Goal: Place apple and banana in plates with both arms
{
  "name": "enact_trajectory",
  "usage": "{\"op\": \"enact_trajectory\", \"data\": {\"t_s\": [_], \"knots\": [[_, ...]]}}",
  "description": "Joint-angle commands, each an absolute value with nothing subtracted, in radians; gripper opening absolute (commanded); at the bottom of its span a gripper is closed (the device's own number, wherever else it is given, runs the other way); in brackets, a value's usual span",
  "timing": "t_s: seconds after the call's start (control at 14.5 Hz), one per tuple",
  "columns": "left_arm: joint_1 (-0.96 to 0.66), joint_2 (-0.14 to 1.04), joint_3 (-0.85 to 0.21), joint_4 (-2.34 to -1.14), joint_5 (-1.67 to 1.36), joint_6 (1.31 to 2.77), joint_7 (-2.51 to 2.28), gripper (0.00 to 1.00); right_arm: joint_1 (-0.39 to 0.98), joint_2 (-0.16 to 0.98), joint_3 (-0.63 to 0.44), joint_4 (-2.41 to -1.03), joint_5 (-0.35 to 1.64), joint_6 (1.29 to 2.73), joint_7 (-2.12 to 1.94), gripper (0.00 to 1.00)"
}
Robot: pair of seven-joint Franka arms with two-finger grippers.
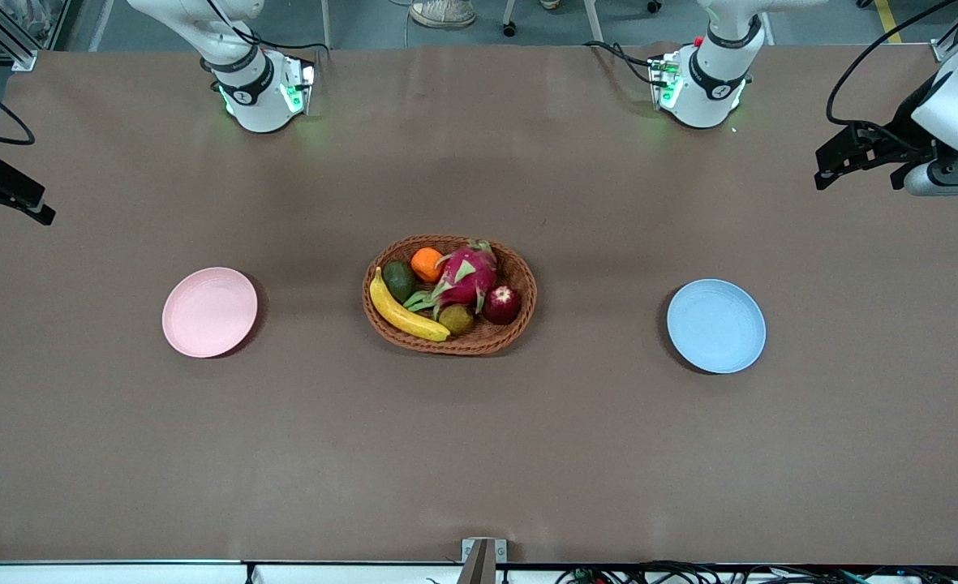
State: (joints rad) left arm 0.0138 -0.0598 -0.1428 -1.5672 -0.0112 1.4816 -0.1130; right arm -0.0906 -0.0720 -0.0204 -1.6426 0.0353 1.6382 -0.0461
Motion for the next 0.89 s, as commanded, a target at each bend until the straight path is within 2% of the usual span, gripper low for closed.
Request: {"op": "enact_trajectory", "data": {"t_s": [0.0,0.28,0.83], "knots": [[0.014,-0.048,-0.141,-1.540,0.009,1.477,-0.100,1.00,-0.107,-0.091,-0.006,-1.648,0.018,1.628,-0.048,1.00],[0.011,-0.031,-0.140,-1.529,0.009,1.479,-0.100,1.00,-0.107,-0.091,-0.006,-1.647,0.018,1.632,-0.049,1.00],[-0.020,0.115,-0.187,-1.528,-0.008,1.537,-0.132,1.00,-0.092,-0.068,-0.003,-1.652,0.017,1.621,-0.049,1.00]]}}
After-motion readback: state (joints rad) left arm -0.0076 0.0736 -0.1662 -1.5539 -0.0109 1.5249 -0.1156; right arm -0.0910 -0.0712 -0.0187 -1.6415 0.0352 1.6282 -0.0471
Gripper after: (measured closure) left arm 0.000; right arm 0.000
